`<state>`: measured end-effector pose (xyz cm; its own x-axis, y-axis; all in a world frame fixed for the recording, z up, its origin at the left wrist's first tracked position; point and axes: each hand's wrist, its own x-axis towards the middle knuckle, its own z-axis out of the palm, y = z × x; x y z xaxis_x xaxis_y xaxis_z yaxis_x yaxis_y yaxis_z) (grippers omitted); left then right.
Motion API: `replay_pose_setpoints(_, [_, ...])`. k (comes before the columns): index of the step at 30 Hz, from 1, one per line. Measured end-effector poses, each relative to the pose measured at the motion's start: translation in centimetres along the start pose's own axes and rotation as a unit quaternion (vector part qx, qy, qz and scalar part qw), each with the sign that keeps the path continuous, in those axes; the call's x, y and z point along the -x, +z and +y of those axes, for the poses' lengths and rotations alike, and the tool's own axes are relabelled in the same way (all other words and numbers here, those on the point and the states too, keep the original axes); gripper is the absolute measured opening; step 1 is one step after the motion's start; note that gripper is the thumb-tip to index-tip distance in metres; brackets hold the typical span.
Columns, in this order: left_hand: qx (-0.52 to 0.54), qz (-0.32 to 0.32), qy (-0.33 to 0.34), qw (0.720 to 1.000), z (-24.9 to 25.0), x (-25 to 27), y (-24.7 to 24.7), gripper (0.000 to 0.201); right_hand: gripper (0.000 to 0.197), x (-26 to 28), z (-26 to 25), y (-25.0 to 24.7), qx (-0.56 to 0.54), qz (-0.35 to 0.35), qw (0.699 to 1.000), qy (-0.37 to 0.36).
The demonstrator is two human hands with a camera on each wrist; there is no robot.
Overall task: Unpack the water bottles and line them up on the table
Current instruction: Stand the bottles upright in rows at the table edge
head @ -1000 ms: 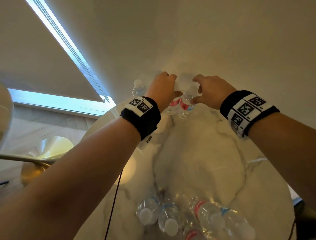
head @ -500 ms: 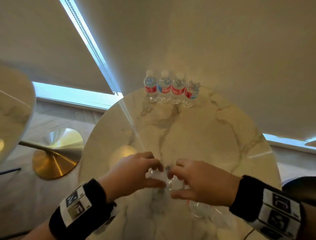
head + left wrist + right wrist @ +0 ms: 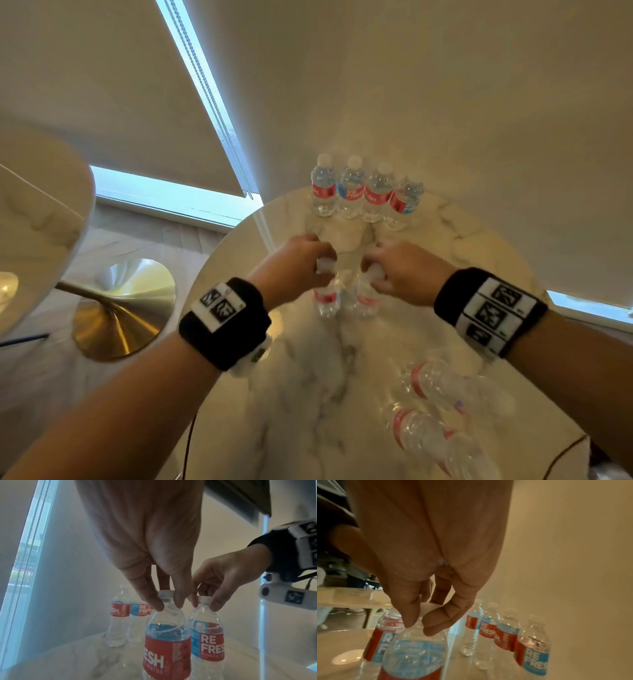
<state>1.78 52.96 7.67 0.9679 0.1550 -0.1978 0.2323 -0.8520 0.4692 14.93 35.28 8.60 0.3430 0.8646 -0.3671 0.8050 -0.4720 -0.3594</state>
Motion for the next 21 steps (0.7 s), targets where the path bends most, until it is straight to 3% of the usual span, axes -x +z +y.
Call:
replay_pose_setpoints(8, [-0.012, 0.076, -0.024, 0.997, -3.1, -9.2, -3.9, 0.032, 0.025, -9.2, 2.7, -3.9, -0.030, 0.096, 0.994, 0.046])
replay_pose_setpoints(16, [-0.023, 0.088, -0.032, 0.995, -3.9, -11.8, -3.9, 0.032, 0.029, -12.6, 2.7, -4.4, -0.041, 0.131, 0.989, 0.057])
replay_pose_setpoints(18, [-0.007, 0.086, -0.048, 0.995, -4.0, -11.8, -3.9, 0.035, 0.034, -12.3, 2.6, -4.4, -0.047, 0.131, 0.988, 0.066])
replay_pose_setpoints(21, [0.010, 0.065, -0.072, 0.995, -4.0, -11.2, -4.0, 0.052, 0.061, -10.4, 2.4, -4.7, -0.091, 0.126, 0.984, 0.087])
